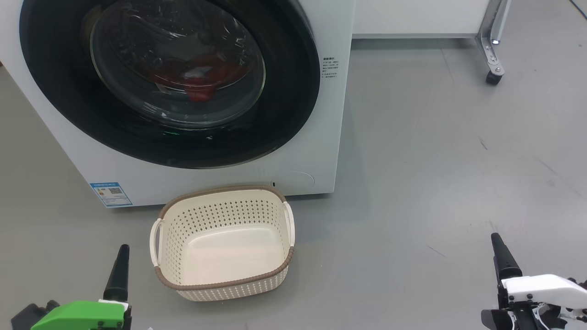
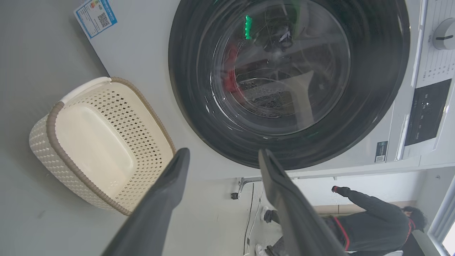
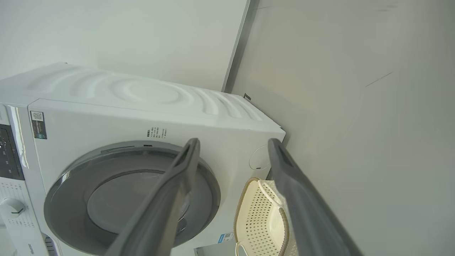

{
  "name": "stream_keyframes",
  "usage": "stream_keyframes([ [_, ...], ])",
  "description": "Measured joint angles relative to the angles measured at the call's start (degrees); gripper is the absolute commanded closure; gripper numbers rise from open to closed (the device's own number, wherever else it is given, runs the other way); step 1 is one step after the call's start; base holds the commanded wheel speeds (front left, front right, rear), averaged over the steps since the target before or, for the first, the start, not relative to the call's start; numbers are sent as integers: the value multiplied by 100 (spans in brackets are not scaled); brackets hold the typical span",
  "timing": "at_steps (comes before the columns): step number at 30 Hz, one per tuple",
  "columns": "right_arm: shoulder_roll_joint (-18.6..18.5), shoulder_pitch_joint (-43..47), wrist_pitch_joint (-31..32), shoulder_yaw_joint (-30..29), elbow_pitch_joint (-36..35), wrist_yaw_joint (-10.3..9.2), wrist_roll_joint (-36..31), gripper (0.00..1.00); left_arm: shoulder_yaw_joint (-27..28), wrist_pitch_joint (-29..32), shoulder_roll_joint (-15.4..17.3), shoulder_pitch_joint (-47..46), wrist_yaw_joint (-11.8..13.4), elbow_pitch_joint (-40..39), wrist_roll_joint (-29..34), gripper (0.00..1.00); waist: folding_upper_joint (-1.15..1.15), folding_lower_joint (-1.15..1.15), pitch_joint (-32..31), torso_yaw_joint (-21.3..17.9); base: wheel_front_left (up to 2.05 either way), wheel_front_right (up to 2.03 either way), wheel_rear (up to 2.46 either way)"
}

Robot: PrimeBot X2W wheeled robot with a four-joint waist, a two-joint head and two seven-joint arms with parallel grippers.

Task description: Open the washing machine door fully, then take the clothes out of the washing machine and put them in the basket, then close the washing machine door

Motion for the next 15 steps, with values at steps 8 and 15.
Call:
stream_keyframes([
  [8,-237,-118,-182,188,13,-9,-901,0,-226,-199,245,-115,-1,-119,773,0,0,0,11,0,0,0,0],
  [15,-308,-235,-275,302,-24,-156,-1621,0,-394,-333,408,-124,0,-119,1528,0,0,0,14,-7,0,0,0],
])
